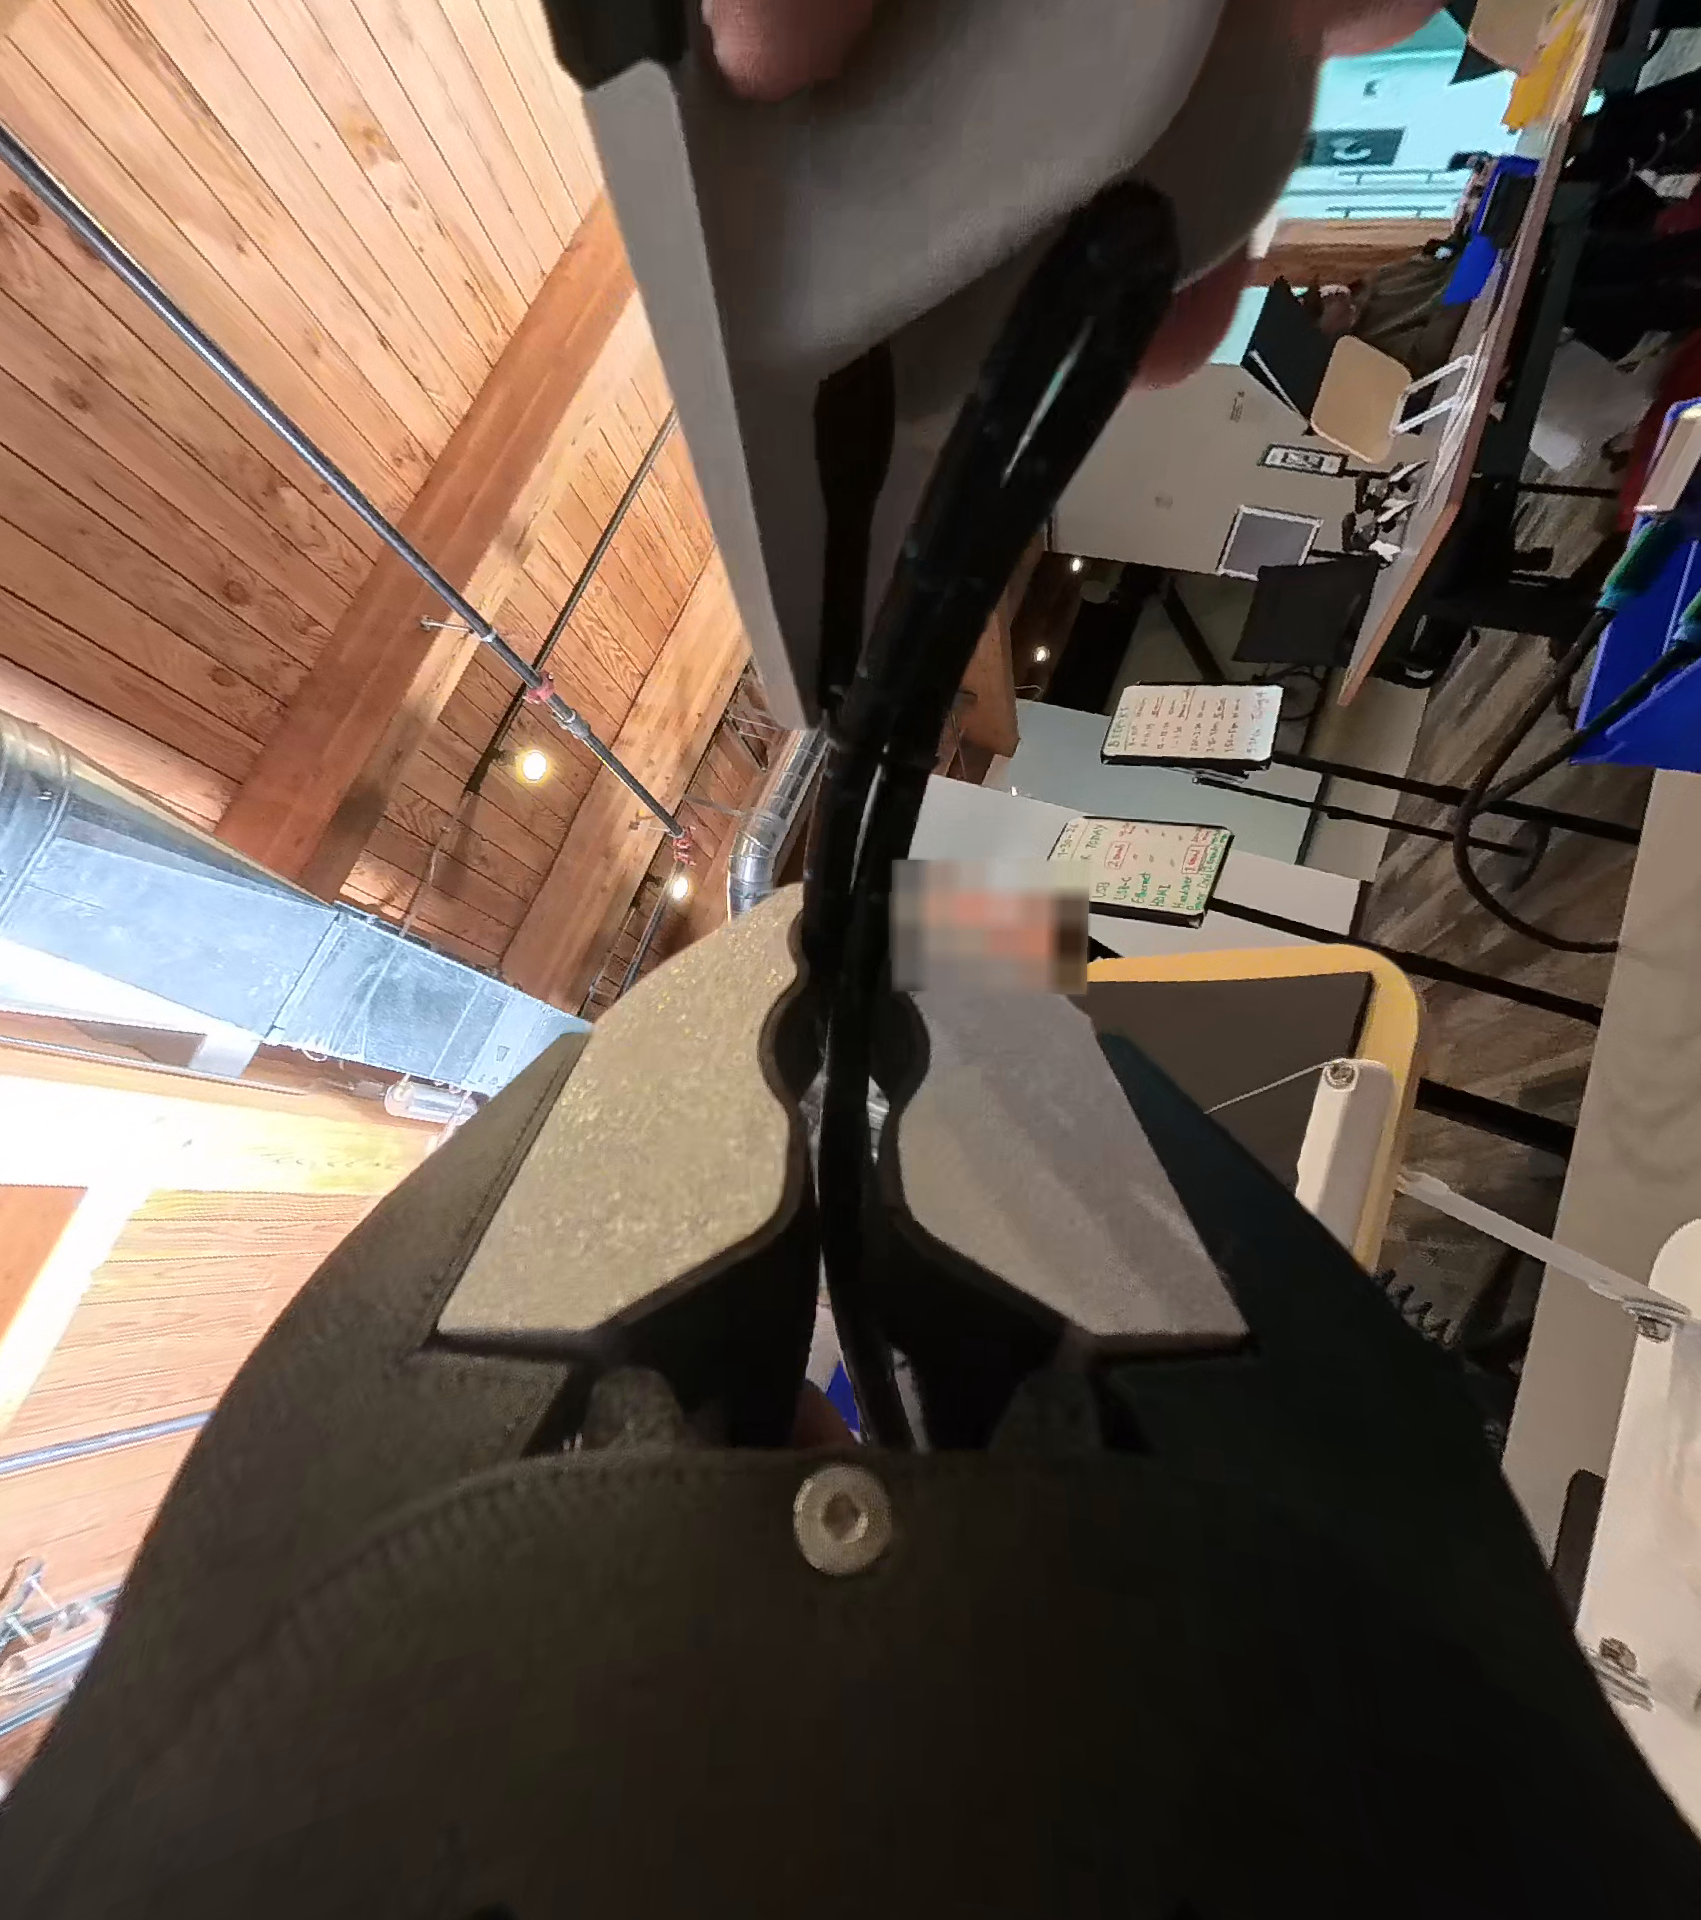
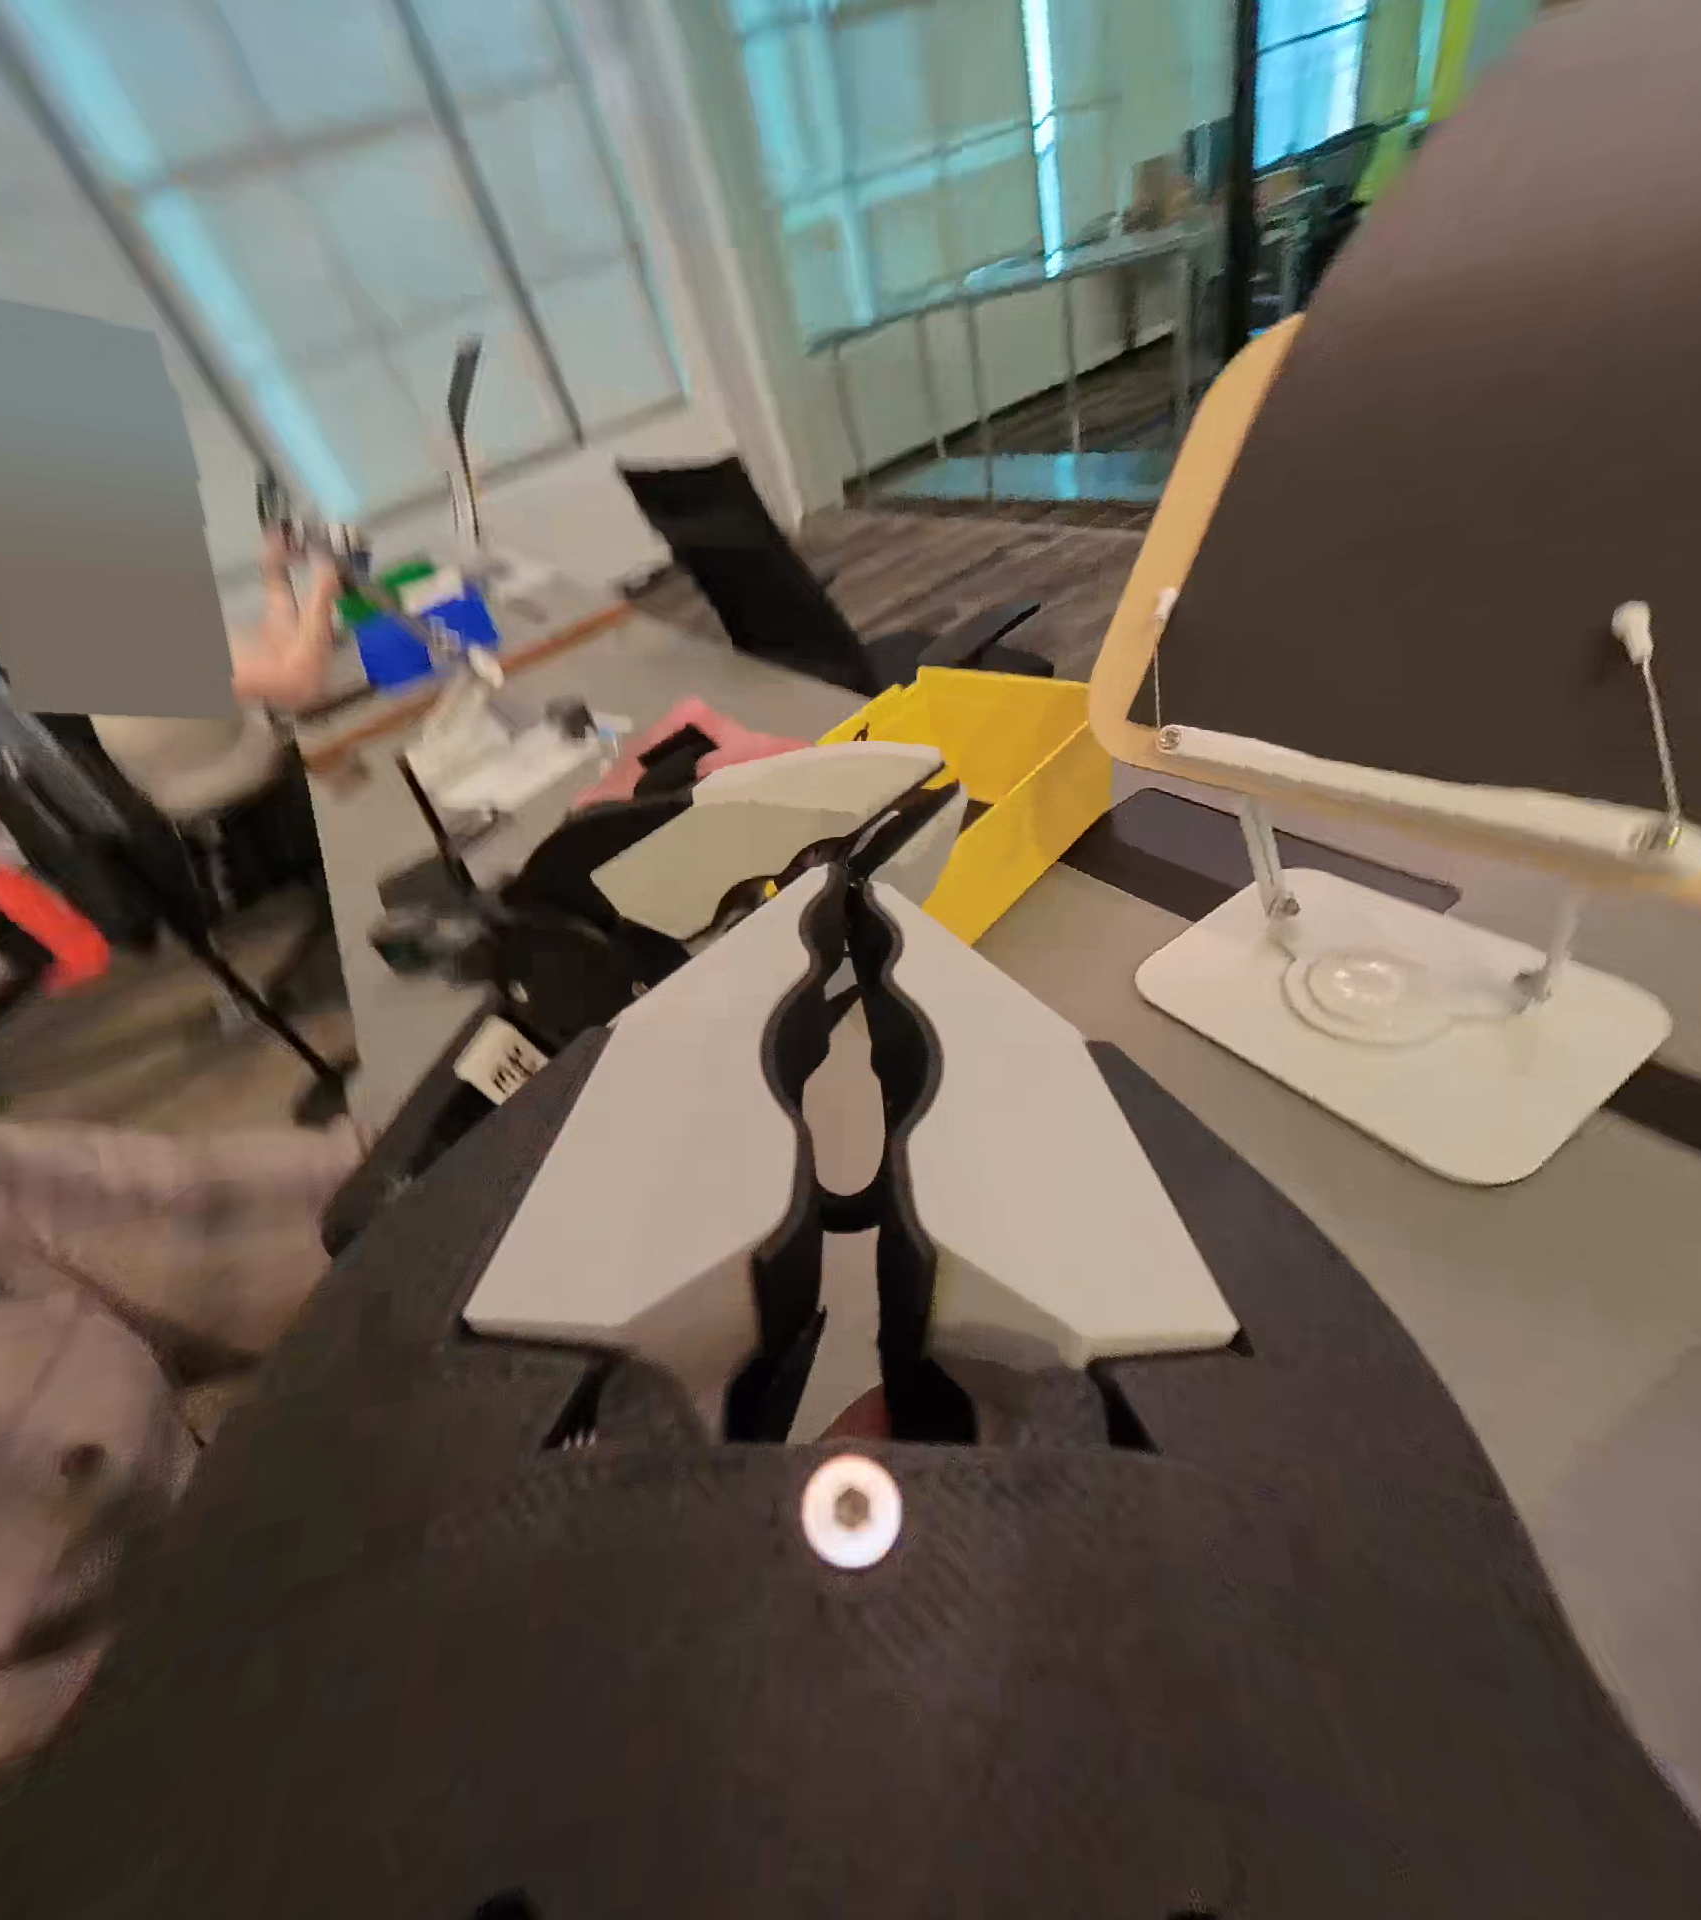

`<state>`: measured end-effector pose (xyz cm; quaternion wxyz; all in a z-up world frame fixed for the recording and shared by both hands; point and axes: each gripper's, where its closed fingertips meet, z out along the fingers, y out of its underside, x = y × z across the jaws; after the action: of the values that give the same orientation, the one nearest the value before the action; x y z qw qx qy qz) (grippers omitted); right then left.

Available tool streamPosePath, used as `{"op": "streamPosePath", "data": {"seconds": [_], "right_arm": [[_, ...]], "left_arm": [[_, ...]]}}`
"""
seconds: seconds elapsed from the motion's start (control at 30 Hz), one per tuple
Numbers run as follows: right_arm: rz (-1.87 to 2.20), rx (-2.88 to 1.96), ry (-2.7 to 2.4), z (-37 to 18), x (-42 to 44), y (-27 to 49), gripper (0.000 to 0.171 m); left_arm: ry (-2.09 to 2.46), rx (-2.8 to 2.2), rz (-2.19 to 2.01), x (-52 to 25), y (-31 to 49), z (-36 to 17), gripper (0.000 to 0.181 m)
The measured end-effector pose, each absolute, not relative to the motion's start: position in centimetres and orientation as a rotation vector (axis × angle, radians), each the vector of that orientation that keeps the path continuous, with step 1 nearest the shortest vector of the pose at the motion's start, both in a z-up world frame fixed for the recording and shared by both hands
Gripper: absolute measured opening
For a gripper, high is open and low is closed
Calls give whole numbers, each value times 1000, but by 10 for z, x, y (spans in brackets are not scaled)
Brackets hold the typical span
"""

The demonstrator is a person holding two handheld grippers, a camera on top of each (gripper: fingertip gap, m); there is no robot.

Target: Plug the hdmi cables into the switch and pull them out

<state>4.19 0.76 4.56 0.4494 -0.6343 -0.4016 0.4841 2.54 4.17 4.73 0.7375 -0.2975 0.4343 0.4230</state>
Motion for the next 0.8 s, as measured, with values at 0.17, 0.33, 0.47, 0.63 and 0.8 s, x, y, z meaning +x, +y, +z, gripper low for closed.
{"op": "streamPosePath", "data": {"seconds": [0.17,0.33,0.47,0.63,0.8], "right_arm": [[1212,-1611,-868,30,48,9,8],[691,-1312,-1368,50,69,-12,28],[-81,-861,-1782,62,82,-28,27],[-649,-329,-2007,40,75,-40,32],[-731,-175,-2012,11,66,-47,26]], "left_arm": [[1063,-666,868,34,46,28,3],[1294,-776,504,59,27,3,4],[1473,-943,42,72,-1,-21,4],[1582,-1023,-334,81,-29,-37,4],[1592,-1015,-557,83,-48,-33,4]]}}
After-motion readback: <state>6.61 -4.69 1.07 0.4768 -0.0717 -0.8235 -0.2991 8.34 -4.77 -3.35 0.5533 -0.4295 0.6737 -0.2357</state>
